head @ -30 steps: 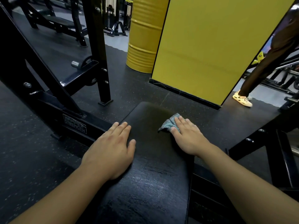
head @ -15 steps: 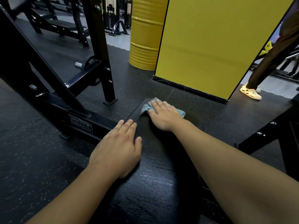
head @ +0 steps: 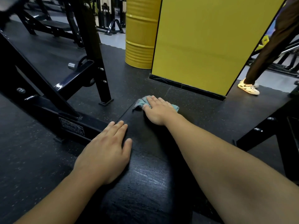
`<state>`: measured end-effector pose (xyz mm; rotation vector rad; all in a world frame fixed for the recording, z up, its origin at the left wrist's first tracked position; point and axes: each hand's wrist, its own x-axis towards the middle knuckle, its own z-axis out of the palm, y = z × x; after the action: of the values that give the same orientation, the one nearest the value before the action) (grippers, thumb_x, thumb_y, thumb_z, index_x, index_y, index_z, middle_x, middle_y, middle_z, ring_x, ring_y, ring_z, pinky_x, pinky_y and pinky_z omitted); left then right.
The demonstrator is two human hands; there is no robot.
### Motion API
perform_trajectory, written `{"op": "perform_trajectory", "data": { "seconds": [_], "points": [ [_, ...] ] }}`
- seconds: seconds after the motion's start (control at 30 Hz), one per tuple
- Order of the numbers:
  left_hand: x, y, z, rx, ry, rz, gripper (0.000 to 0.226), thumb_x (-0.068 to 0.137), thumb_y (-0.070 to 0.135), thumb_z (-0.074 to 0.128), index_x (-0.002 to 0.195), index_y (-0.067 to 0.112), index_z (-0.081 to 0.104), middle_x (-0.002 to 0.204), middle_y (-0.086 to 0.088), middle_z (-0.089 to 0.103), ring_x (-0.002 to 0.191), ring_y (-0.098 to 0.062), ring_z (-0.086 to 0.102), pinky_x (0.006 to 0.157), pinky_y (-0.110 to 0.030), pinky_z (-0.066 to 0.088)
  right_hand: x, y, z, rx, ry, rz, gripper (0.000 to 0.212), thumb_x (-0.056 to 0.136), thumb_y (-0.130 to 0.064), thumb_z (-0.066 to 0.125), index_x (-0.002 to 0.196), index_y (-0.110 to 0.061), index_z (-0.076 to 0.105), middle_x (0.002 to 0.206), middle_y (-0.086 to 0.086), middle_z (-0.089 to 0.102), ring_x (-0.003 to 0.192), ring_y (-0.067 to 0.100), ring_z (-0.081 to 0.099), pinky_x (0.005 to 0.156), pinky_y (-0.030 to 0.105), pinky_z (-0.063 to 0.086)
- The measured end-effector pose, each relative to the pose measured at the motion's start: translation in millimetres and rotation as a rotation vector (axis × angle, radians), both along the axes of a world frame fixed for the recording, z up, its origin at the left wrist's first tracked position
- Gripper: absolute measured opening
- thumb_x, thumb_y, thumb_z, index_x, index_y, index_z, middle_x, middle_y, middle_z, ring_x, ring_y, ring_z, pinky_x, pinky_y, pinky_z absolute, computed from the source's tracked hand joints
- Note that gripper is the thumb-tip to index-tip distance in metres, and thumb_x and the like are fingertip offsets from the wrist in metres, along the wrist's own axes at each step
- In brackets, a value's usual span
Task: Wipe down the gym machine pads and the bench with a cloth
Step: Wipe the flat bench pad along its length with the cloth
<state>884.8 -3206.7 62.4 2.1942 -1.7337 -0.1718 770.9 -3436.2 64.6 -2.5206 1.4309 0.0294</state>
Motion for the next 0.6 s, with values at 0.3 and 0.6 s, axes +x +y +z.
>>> {"op": "perform_trajectory", "data": {
  "seconds": [0.3, 0.6],
  "points": [
    [-1.3, 0.3, 0.2, 0.036, 0.004, -0.005, 0.064, 0.106, 0.054, 0.021, 0.165, 0.031, 0.013, 0.171, 0.018, 0.006, 0.156, -0.001, -0.003, 0.124, -0.025, 0.003, -111.2, 13.0, -3.9, 0.019, 0.047, -0.177, 0.065, 0.109, -0.050, 0.013, 0.166, -0.023, 0.001, 0.174, -0.003, -0.005, 0.160, 0.022, -0.006, 0.129, 0.042, 0.000],
    [-4.6, -1.3, 0.9, 0.004, 0.018, -0.036, 0.063, 0.108, 0.051, 0.021, 0.165, 0.028, 0.013, 0.172, 0.014, 0.007, 0.157, -0.004, -0.003, 0.124, -0.024, -0.001, -99.3, 0.1, 1.0, 0.012, 0.084, -0.270, 0.070, 0.106, -0.058, 0.015, 0.166, -0.022, 0.009, 0.173, 0.001, 0.009, 0.159, 0.027, 0.009, 0.126, 0.048, 0.010]
  ]
}}
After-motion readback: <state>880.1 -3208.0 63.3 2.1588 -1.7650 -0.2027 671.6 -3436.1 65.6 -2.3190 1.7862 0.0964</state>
